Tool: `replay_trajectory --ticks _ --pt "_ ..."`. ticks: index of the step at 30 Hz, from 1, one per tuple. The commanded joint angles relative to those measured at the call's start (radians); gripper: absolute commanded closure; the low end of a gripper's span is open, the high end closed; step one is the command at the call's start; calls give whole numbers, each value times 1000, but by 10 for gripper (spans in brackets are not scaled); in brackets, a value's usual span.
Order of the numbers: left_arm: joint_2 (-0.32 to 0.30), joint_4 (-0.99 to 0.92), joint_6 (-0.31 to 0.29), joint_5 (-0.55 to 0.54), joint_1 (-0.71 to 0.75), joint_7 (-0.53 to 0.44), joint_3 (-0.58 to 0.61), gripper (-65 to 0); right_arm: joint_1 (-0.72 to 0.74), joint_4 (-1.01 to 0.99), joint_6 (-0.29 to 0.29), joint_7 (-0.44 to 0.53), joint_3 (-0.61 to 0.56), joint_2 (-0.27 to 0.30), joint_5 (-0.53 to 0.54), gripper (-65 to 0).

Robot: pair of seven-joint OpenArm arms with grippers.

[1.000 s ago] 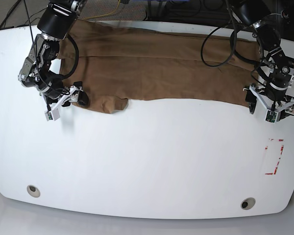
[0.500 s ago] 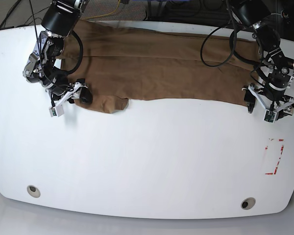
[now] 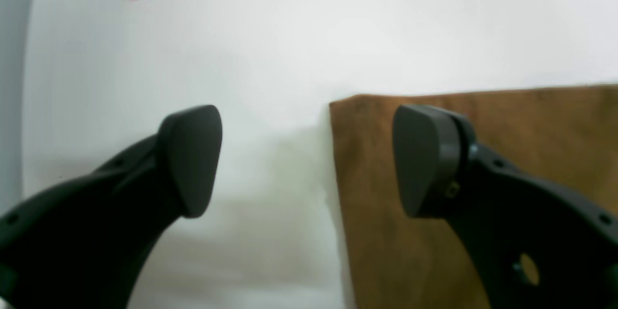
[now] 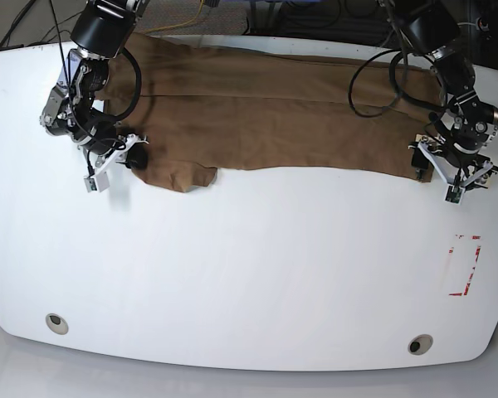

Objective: Layout the t-shirt on the table in an organized manner, then fold the t-shirt properly
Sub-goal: 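Move both grippers to the shirt's opposite edge and grasp it, then fold the grasped edge with both grippers toward the arm bases over the shirt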

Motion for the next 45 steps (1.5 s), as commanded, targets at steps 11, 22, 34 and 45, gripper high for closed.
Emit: replay_trajectory --ticks 11,22,34,45 --pt "-26 -81 5 -15 -76 -18 3 -523 7 15 5 -4 1 12 -2 -23" --pt "-26 -154 5 -15 -77 -20 3 -523 5 53 5 -4 1 12 -7 -23" --pt "-26 -180 5 -15 -73 -20 3 -522 -5 92 5 -23 1 11 -2 -23" --pt "-23 -182 5 -14 -71 -18 3 -409 -8 92 5 -23 1 11 -5 -23"
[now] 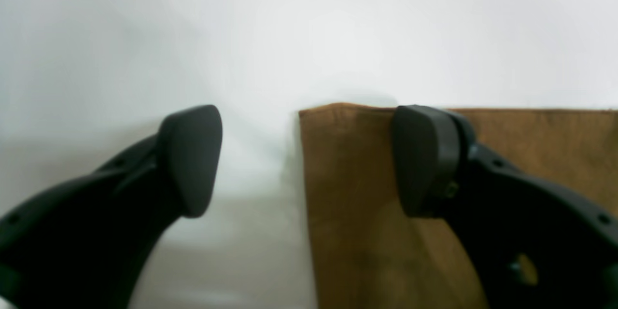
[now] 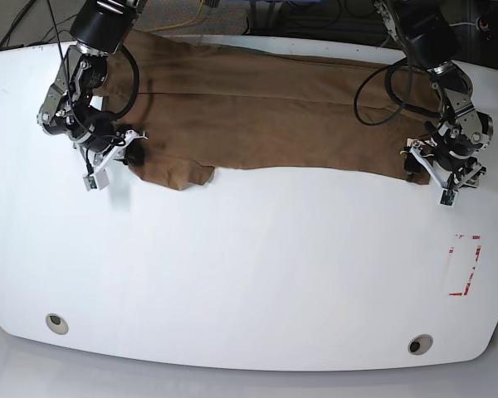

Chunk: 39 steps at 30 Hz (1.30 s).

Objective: Layout the t-shirt on the table in an organized manner, then fold the t-shirt properly
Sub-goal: 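Fold the grasped edge with both grippers toward the arm bases over the shirt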

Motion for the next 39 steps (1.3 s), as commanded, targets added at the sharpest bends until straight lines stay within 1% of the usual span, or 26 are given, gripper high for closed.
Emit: replay_trajectory --ticks 1,7,9,10,20,25,29,34,39 --pt "-8 8 1 9 -8 6 -1 -359 12 21 6 16 1 11 18 -23" --pt "-8 8 1 9 -8 6 -1 -95 12 21 6 16 1 11 19 -23" --pt "-8 8 1 9 -8 6 -1 -34 12 21 6 16 1 11 19 -23" --pt "-8 8 1 9 -8 6 -1 -18 12 21 6 16 1 11 19 -23" --pt "-9 34 1 6 -8 4 -5 -26 12 31 6 16 1 11 21 -21" --pt "-5 85 1 4 -8 4 -7 -26 11 81 6 12 1 11 21 -21" --pt "-3 129 1 4 -8 10 -5 -26 1 143 6 -29 1 10 21 -21" --pt "15 206 1 4 24 10 -2 -26 1 228 6 -95 2 8 22 -21" --pt "31 266 1 3 58 10 -1 -26 -5 287 6 -127 4 8 22 -21"
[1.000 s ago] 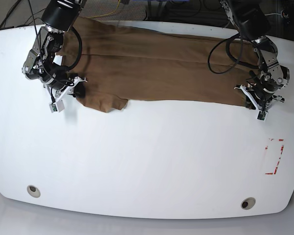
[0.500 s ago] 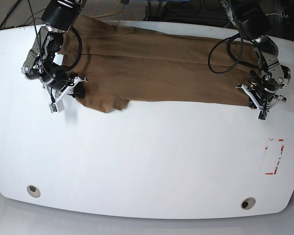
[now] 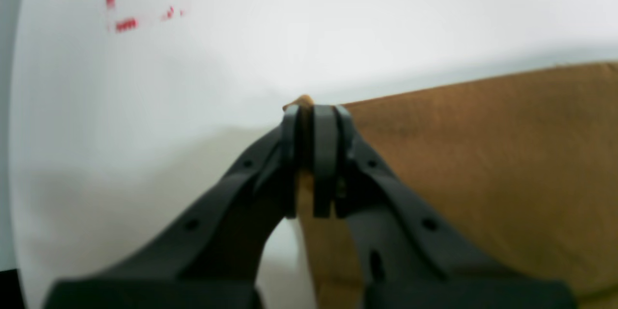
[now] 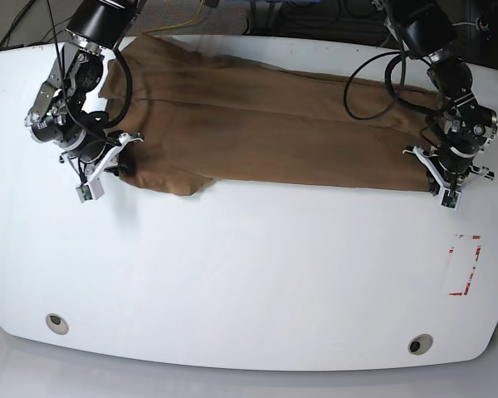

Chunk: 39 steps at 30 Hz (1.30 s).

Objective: Layout the t-shirt on the table in an organized manner, then fold the t-shirt properly
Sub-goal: 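Fold the grasped edge with both grippers toward the arm bases over the shirt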

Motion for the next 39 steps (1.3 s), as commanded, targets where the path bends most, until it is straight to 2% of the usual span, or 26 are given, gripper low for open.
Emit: replay_trajectory --ticks 1,16,19,28,39 --pt "3 48 10 -3 1 -13 -2 -26 4 48 5 -2 4 14 12 -21" --pt "3 162 10 -5 118 -13 -2 -26 -80 136 5 -8 4 12 13 -20" --pt "3 169 10 -6 132 -13 -8 -26 -101 163 5 -11 2 -3 13 -20" --pt "3 174 10 -6 202 -13 -8 -26 -148 242 5 -133 2 -22 13 -20" --pt "-2 174 10 -6 259 -13 -8 -27 -215 242 5 -142 2 -17 13 -23"
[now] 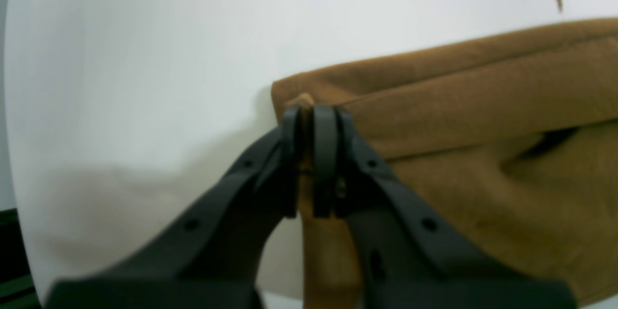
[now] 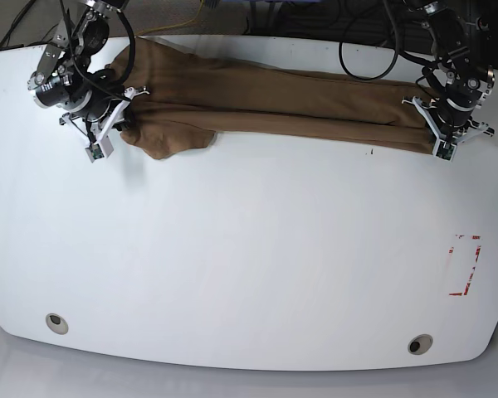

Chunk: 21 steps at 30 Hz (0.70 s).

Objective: Layout the t-shirt on the table in an organized manner, then fold the t-shirt properly
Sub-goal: 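Fold the grasped edge with both grippers toward the arm bases over the shirt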

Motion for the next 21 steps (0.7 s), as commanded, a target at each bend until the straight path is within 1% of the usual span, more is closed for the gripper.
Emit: replay_trajectory --ticks 1,6,7,9,11,12,14,16,18,20,21 --pt "-12 21 10 -3 4 -13 -5 -27 -9 19 5 10 3 18 7 -23" --pt "-14 21 10 -2 8 -13 -6 -30 -32 19 5 10 3 19 5 -24" --pt "-14 21 10 -2 19 -13 -6 -31 -37 19 5 10 3 19 5 -34" --pt "-15 21 10 -2 31 -13 -2 -31 -45 19 5 10 3 19 5 -78" --pt "-22 21 10 -2 39 -13 0 -38 -52 19 5 10 3 19 5 -146" --pt "-29 21 10 -2 41 -13 0 -56 -55 19 5 10 3 19 5 -200" --pt "-35 21 10 0 41 -13 0 -109 -57 19 5 12 3 19 2 -281" --pt "-35 21 10 0 41 -13 0 -183 -57 19 5 14 3 19 -1 -358" --pt "-35 21 10 3 42 -12 0 -296 -57 19 5 14 3 19 -1 -431" --pt "-35 19 10 3 53 -12 0 -396 -57 19 5 14 3 21 -1 -470" --pt "-35 19 10 3 59 -12 0 -445 -55 19 5 14 3 22 -1 -479"
